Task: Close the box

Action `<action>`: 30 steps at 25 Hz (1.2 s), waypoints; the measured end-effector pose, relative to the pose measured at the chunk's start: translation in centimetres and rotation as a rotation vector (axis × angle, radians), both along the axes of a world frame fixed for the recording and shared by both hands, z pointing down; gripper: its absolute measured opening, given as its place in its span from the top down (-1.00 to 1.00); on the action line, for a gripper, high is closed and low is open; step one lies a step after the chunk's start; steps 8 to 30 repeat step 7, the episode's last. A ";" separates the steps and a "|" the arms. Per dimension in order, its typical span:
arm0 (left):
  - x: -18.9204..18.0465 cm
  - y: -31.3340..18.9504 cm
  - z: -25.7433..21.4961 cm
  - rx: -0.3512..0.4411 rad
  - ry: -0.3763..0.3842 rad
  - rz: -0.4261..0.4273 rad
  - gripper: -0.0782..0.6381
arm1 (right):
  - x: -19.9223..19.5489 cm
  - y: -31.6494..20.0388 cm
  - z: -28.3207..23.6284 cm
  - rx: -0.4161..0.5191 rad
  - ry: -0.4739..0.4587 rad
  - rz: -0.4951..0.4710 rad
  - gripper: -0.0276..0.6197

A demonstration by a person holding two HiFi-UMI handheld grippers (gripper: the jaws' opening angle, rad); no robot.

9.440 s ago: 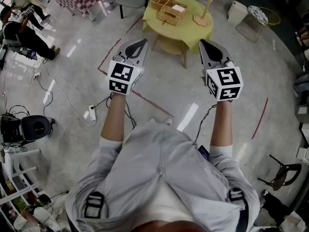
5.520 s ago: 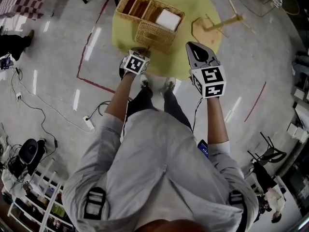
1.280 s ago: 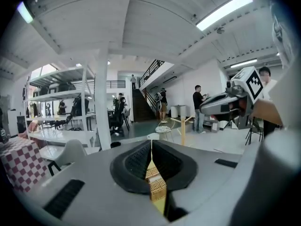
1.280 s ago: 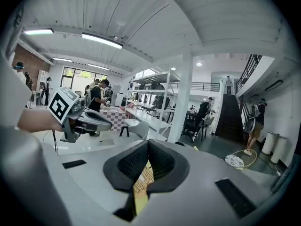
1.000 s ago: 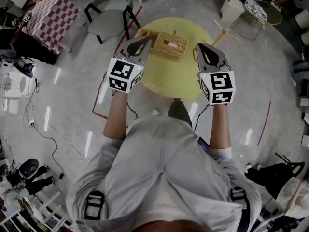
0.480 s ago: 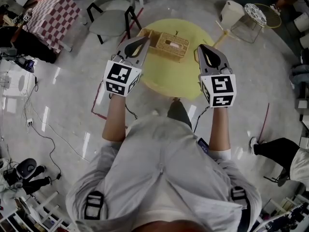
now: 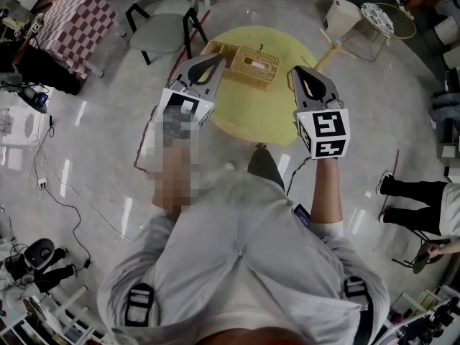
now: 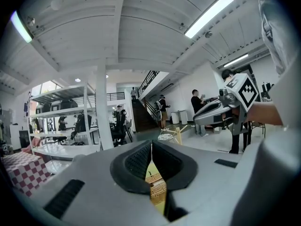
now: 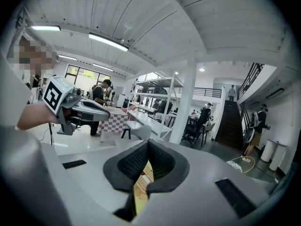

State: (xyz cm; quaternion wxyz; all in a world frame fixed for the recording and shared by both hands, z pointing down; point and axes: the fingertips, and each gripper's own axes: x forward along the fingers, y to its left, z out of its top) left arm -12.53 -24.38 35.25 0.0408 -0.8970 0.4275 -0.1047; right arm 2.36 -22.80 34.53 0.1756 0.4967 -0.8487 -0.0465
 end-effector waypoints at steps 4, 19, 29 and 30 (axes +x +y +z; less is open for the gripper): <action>-0.4 -0.2 0.3 -0.007 0.001 0.004 0.68 | -0.6 -0.2 0.2 -0.006 0.001 -0.001 0.84; -0.9 -0.6 0.5 -0.014 -0.002 0.003 0.68 | -1.0 -0.5 0.4 -0.011 0.001 0.000 0.84; -0.9 -0.6 0.5 -0.014 -0.002 0.003 0.68 | -1.0 -0.5 0.4 -0.011 0.001 0.000 0.84; -0.9 -0.6 0.5 -0.014 -0.002 0.003 0.68 | -1.0 -0.5 0.4 -0.011 0.001 0.000 0.84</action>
